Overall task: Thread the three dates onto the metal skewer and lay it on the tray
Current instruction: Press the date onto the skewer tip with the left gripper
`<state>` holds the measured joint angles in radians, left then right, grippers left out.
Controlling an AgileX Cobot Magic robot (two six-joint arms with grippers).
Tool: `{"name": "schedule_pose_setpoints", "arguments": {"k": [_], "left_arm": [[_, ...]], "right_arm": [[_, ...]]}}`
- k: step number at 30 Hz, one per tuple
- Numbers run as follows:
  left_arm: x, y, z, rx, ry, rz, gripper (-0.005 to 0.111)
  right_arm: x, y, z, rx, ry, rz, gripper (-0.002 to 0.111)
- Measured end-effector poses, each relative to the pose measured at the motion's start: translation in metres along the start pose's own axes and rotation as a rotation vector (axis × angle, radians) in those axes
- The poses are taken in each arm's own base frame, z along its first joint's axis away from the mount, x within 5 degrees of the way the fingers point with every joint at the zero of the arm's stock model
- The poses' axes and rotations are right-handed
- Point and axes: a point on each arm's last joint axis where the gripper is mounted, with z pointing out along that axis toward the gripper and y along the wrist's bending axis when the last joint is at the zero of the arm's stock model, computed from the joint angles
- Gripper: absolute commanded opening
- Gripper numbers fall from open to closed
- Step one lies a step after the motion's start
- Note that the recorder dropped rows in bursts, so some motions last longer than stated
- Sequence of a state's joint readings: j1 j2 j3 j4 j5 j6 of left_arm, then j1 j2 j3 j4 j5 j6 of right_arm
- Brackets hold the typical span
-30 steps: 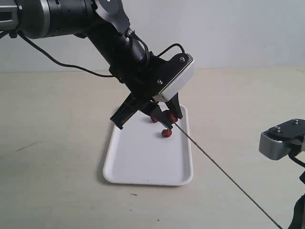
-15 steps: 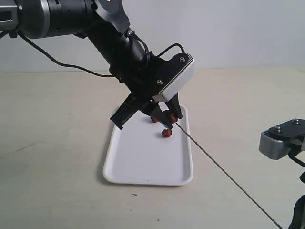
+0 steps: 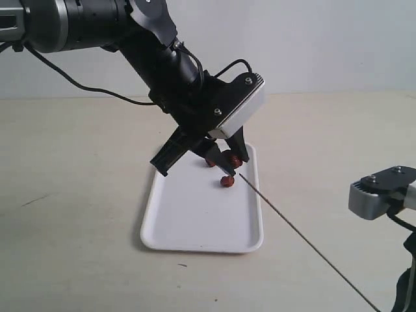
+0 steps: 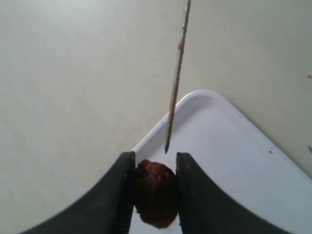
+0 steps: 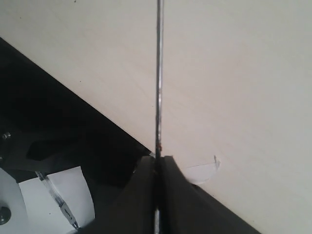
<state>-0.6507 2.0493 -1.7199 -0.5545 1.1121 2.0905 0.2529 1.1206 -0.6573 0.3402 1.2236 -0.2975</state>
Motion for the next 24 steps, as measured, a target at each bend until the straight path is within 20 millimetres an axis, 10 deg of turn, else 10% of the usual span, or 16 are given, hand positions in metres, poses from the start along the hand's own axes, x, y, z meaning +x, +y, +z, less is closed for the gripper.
{"name": "schedule_pose_setpoints", "arguments": {"k": [24], "left_arm": [[0.0,0.0,0.0,-0.005,0.003,0.0,0.03]], "right_arm": [[0.002,0.005,-0.01,-0.002,-0.057,-0.023,0.0]]}}
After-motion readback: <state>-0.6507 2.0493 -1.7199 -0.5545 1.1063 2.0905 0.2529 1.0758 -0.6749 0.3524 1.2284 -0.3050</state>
